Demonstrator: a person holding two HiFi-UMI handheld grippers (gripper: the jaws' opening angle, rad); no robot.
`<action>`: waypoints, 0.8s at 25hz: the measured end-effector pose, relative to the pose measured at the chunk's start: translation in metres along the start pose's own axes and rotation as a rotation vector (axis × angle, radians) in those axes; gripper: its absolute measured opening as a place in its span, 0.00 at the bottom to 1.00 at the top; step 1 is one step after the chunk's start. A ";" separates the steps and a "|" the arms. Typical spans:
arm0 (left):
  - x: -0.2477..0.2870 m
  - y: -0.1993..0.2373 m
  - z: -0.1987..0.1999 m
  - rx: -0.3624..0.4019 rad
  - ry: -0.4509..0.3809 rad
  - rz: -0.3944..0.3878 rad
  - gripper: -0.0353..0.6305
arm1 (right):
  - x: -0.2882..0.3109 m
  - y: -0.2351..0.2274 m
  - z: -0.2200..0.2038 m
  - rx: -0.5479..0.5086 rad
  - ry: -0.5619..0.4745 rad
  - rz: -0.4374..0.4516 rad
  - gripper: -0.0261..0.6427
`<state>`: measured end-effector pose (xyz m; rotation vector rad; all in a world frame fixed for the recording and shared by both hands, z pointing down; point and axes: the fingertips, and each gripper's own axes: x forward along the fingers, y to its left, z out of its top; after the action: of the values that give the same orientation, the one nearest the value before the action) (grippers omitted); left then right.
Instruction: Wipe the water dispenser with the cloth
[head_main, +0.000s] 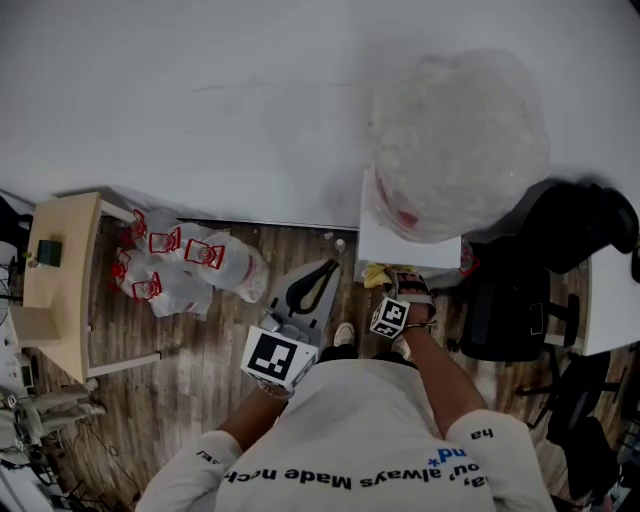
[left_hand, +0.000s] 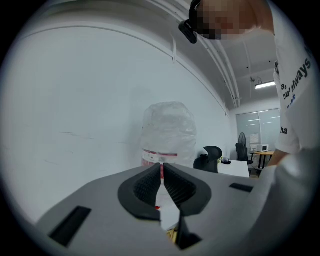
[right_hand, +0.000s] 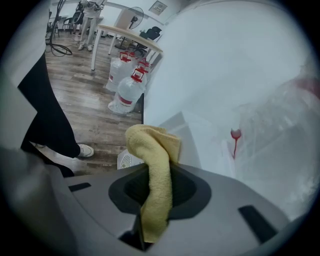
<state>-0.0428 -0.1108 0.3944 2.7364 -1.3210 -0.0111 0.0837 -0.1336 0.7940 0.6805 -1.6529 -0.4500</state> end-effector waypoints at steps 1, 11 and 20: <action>0.001 -0.001 0.001 0.000 -0.001 -0.002 0.11 | -0.003 -0.003 -0.004 0.001 0.006 -0.003 0.16; 0.010 -0.017 0.001 0.002 -0.005 -0.011 0.11 | -0.004 -0.004 -0.065 0.025 0.073 -0.013 0.16; 0.016 -0.028 0.004 0.008 0.000 -0.013 0.11 | -0.015 -0.013 -0.111 0.048 0.131 -0.015 0.16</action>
<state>-0.0117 -0.1064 0.3887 2.7518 -1.3069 -0.0070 0.1966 -0.1247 0.7958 0.7425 -1.5402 -0.3696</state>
